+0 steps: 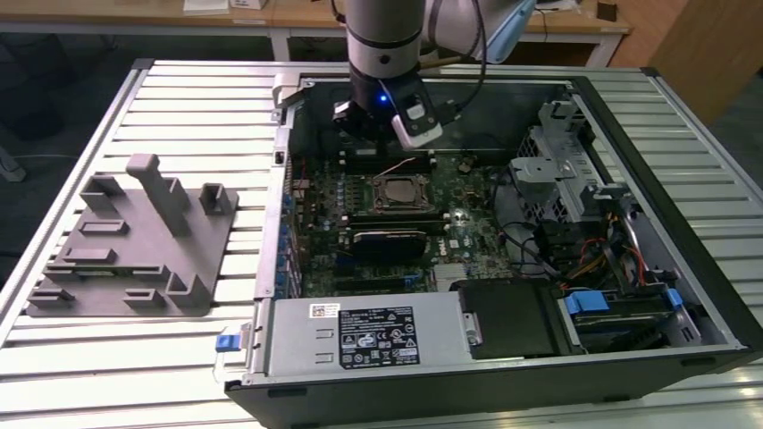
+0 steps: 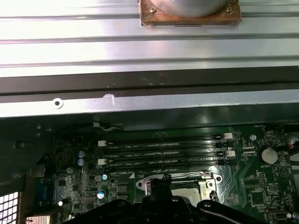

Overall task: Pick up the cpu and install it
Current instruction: 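Install the first cpu locking lever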

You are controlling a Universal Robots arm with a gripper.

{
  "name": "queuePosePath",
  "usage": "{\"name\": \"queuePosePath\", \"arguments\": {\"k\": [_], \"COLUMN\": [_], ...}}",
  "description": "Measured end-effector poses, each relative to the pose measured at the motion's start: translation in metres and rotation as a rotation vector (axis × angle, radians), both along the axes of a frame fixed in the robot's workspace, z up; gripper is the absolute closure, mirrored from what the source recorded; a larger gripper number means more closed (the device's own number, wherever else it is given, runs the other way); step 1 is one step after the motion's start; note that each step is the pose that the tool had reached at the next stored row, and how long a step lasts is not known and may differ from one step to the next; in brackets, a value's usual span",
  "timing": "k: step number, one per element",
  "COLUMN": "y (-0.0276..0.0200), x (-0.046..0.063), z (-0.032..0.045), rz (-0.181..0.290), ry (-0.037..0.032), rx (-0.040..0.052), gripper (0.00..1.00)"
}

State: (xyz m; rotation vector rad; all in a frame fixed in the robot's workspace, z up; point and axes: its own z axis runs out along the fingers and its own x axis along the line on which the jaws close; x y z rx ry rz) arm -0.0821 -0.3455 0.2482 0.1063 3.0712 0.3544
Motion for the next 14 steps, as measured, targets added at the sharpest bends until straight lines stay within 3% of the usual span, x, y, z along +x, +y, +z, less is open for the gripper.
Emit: {"name": "queuePosePath", "arguments": {"k": [8,10,14], "y": [-0.0003,-0.0004,-0.0004], "x": [0.0,0.0,0.0], "z": [-0.0058,-0.0082,-0.0146], "rz": [-0.034,-0.045,-0.077], "ry": [-0.0376,-0.0413,-0.0425], "rx": [-0.0001,-0.0002,-0.001], "gripper": [0.89,0.89,0.89]}}
